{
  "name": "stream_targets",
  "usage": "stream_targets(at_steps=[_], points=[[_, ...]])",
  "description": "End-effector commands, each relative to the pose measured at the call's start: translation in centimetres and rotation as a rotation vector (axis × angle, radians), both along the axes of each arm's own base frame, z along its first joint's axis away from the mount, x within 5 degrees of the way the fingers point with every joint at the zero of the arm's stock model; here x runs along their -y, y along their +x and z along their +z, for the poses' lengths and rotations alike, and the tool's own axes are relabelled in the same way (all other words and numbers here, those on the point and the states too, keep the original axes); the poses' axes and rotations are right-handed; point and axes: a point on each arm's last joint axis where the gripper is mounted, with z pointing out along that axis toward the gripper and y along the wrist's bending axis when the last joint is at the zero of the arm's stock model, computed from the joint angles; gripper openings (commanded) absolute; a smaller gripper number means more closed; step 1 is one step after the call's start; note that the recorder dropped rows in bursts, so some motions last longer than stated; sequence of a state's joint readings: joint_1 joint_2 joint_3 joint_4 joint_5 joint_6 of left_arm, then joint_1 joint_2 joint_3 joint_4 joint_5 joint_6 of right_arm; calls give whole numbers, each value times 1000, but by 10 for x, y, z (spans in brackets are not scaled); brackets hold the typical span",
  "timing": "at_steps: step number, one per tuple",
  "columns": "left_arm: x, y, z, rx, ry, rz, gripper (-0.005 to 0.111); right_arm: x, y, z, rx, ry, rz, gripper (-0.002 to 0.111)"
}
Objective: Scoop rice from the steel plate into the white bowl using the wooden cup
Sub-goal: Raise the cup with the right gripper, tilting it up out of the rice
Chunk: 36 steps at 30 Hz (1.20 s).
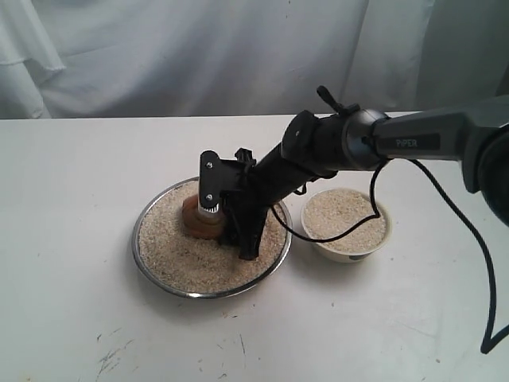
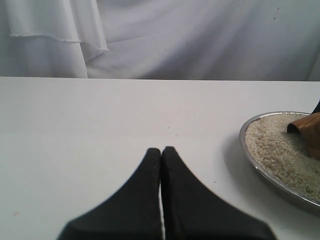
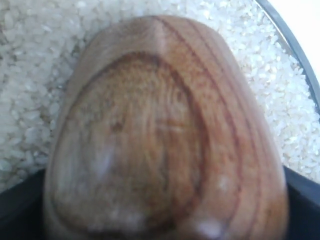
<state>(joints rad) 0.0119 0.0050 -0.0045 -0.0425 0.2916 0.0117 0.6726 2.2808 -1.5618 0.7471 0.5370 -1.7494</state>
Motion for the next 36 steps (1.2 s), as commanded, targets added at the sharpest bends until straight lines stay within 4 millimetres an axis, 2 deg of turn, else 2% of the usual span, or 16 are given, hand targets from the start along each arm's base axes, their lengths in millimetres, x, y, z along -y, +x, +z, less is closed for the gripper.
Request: stream_targets(at_steps=[1,12,28,36], points=[[0,0,-1,7,-4,-1,0,3,2,11,-54,91,-18,0],[0,0,-1,7,-4,-1,0,11,10,14,-95,155,-37,0],[0,0,-1,7,-4,-1,0,30,20,32,-254,411,-6,0],[0,0,-1,7,-4,-1,0,34,19,39,-312,493,34,0]])
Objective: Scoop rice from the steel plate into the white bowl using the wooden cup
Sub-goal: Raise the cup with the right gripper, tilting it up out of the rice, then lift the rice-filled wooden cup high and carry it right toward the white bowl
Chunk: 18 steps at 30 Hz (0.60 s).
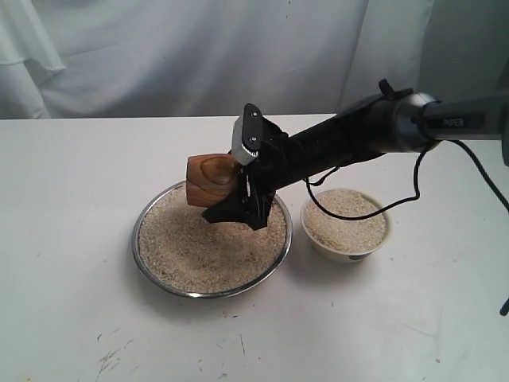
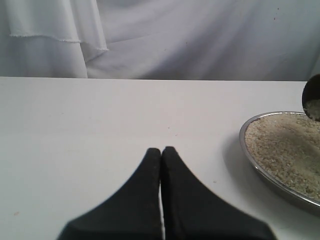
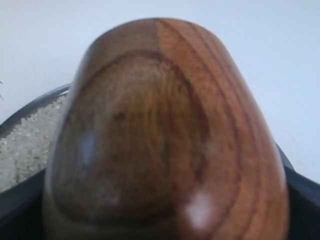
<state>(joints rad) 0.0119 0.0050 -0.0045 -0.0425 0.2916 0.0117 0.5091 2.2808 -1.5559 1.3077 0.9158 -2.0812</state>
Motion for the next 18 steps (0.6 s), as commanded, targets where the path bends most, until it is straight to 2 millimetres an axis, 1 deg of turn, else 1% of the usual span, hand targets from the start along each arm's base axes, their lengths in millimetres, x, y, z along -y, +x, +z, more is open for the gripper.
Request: stream_targets(at_steps=[1,5,9,13,18], points=[[0,0,-1,7,-4,-1,0,1,-1,16,-32,99,13,0],[0,0,-1,7,-4,-1,0,6,0,21,-72,161,35,0],[0,0,-1,7,-4,-1,0,16,3,27,-99,206,44,0],[0,0,-1,7,-4,-1,0,24,6,42,-86,239,42,0],[0,0,-1,7,-4,-1,0,35,11,65,-70,309,17,0]])
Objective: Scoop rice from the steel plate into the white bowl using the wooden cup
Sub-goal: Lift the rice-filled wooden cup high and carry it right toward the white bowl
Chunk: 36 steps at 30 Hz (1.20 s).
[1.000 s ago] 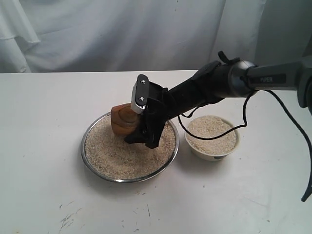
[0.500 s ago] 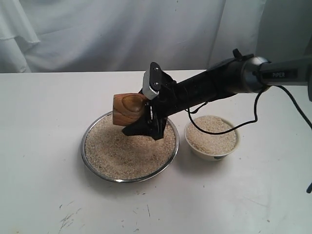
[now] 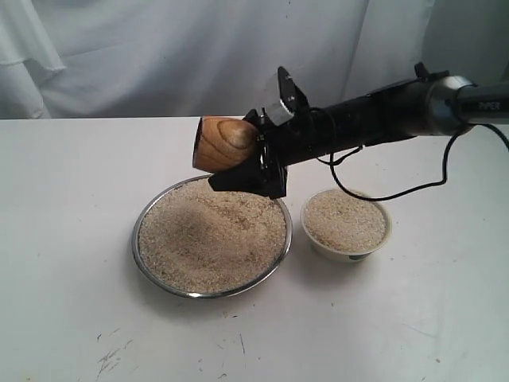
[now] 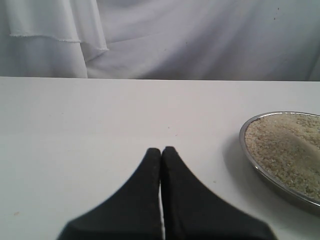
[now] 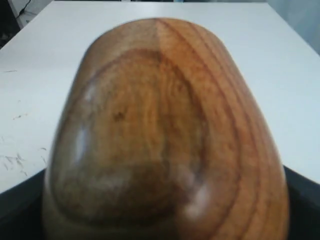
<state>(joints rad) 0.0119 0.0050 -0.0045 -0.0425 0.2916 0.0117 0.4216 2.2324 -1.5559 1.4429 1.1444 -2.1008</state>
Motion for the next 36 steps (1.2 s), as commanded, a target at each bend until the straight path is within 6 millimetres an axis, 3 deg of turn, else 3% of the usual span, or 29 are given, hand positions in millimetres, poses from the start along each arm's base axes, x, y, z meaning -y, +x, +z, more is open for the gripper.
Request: stream_targets(at_steps=[1,7,21,30,36], points=[[0,0,-1,7,-4,-1,0,12,4,29,15,100,-16,0],[0,0,-1,7,-4,-1,0,18,6,34,11,114,-23,0],[0,0,-1,7,-4,-1,0,24,-3,71,57,122,-23,0],[0,0,-1,7,-4,-1,0,52,2,87,13,99,-98,0],[0,0,-1,7,-4,-1,0,68,-7,83,22,88,-116,0]])
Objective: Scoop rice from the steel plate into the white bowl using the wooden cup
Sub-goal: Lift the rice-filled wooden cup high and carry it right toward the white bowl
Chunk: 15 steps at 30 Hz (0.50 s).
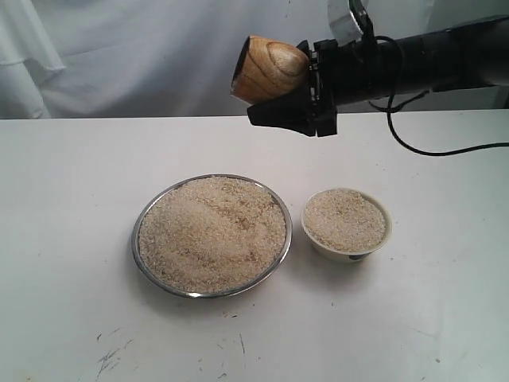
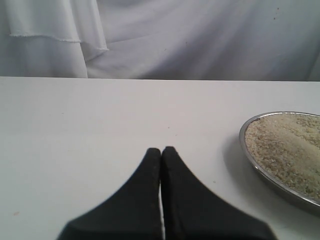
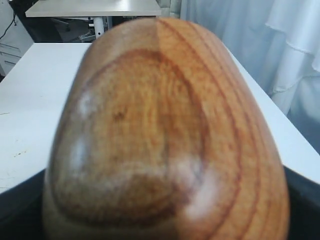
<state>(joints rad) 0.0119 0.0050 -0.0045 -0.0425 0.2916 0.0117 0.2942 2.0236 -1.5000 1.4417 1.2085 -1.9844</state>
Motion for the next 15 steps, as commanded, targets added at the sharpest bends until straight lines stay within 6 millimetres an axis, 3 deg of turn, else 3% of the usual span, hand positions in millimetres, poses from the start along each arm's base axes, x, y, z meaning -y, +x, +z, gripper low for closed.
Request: stream_targets(at_steps=[1,15], points=[[0,0,-1,7,-4,-1,0,13,-8,2,11,13,-13,0],[0,0,-1,7,-4,-1,0,60,-20,10,3,-8,-113,0]])
